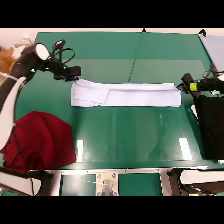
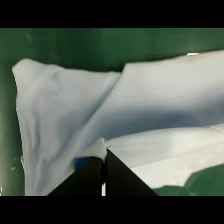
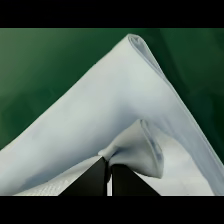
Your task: Fold the shirts.
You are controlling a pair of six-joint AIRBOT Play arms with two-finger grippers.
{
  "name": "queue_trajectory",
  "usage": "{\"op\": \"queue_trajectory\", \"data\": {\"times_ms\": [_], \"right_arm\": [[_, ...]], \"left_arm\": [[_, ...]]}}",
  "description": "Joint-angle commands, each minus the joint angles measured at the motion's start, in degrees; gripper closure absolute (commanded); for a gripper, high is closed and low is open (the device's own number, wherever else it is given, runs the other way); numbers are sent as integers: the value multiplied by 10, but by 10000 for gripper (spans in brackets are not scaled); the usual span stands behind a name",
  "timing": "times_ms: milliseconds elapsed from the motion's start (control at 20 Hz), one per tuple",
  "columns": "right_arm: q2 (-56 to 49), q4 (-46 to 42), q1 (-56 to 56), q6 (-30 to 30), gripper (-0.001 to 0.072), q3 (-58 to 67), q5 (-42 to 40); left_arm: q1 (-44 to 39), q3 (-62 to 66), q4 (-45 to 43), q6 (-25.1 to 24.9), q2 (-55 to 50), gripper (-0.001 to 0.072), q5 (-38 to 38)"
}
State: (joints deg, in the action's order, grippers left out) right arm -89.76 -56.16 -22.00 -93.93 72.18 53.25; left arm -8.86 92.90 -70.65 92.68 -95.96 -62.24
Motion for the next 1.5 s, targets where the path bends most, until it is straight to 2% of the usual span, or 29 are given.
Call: {"op": "queue_trajectory", "data": {"times_ms": [0,50,100,150,250,300,450,600,650,750,800,850,1000,1050,1150,1200,1300,1450], "right_arm": [[-114,24,18,-2,698,87,-5],[-140,43,20,-2,696,106,-11],[-160,59,20,-1,631,125,-14],[-176,63,17,-1,522,148,-12],[-182,62,-1,28,236,192,6],[-182,60,-17,52,205,220,32],[-182,36,-73,92,206,266,139],[-207,34,-103,145,232,263,237],[-222,35,-104,158,232,262,259],[-248,36,-99,183,237,262,287],[-260,37,-94,192,283,262,294],[-269,37,-89,196,309,262,294],[-293,37,-69,196,319,262,287],[-298,37,-62,196,365,262,278],[-302,42,-55,210,610,262,277],[-302,48,-55,212,697,265,282],[-298,63,-56,216,699,290,321],[-266,81,-57,216,699,344,411]], "left_arm": [[5,68,5,-2,-87,679,54],[5,71,14,-6,-99,482,80],[5,71,31,-23,-106,130,107],[5,71,38,-27,-107,16,127],[10,87,37,-27,-106,20,135],[18,111,33,-27,-106,20,107],[47,175,35,-27,-106,20,28],[59,193,42,-26,-106,22,-19],[59,193,43,-26,-106,54,-30],[56,193,56,-27,-106,388,-48],[56,193,66,-28,-106,588,-58],[56,193,73,-28,-106,682,-68],[56,193,129,-49,-106,682,-97],[56,193,150,-52,-106,682,-100],[53,193,198,-63,-107,683,-102],[45,193,201,-62,-107,682,-102],[22,192,201,-63,-110,682,-99],[-40,158,201,-68,-115,683,-34]]}}
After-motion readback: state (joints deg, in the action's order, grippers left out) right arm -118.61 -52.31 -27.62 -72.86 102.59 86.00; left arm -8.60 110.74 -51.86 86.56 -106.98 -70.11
